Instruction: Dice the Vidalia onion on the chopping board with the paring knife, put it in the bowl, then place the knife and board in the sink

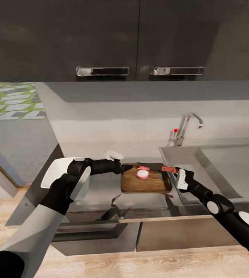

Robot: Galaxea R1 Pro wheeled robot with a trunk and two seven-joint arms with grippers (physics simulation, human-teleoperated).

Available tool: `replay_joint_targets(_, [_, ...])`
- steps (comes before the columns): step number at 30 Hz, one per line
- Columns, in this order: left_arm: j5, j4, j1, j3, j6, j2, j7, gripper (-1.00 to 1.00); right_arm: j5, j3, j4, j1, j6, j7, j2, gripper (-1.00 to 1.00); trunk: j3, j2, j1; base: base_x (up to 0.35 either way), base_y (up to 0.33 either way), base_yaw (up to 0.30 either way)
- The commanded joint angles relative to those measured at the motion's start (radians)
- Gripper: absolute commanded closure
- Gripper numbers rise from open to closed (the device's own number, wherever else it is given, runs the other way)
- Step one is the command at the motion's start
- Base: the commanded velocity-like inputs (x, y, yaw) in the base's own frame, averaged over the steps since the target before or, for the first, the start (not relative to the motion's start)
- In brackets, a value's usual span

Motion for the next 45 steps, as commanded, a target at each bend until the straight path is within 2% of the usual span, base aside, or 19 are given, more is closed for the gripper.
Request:
replay_joint_targets(1, [0.005,0.0,-0.001,0.0,0.007,0.0,0.001,-1.0,0.008,0.001,0.0,-0.001,-0.001,0.002,-0.001,1.0,-0.002,-0.002,0.001,-0.004,0.0,0.0])
replay_joint_targets(9, [0.005,0.0,-0.001,0.0,0.007,0.001,0.001,-1.0,0.009,0.002,0.003,-0.001,-0.002,0.002,-0.001,1.0,-0.002,-0.002,0.001,-0.001,0.0,0.0])
replay_joint_targets(12, [0.005,-0.001,-0.001,0.0,0.007,0.0,0.001,-1.0,0.009,0.028,0.004,-0.001,-0.001,0.002,-0.001,1.0,-0.002,-0.002,0.001,0.0,0.0,0.0])
replay_joint_targets(13, [0.005,-0.001,-0.001,0.0,0.007,0.0,0.001,-1.0,0.01,0.047,0.004,-0.001,-0.001,0.002,-0.001,1.0,-0.002,-0.002,0.001,0.0,0.0,0.0])
replay_joint_targets(16, [0.005,-0.001,-0.001,0.0,0.007,0.001,0.001,-1.0,0.01,0.058,0.004,-0.001,-0.002,0.002,-0.002,1.0,-0.002,-0.002,0.001,0.0,0.0,0.0])
replay_joint_targets(26, [0.005,0.0,-0.001,0.0,0.007,0.0,0.001,-1.0,0.011,0.068,0.004,-0.001,-0.002,0.002,-0.013,1.0,-0.002,-0.002,0.001,0.0,0.0,0.0])
replay_joint_targets(45, [0.005,0.0,-0.001,0.0,0.007,0.001,0.001,-1.0,0.012,0.069,0.005,-0.001,-0.001,0.002,-0.014,1.0,-0.002,-0.002,0.001,0.0,0.0,0.0])
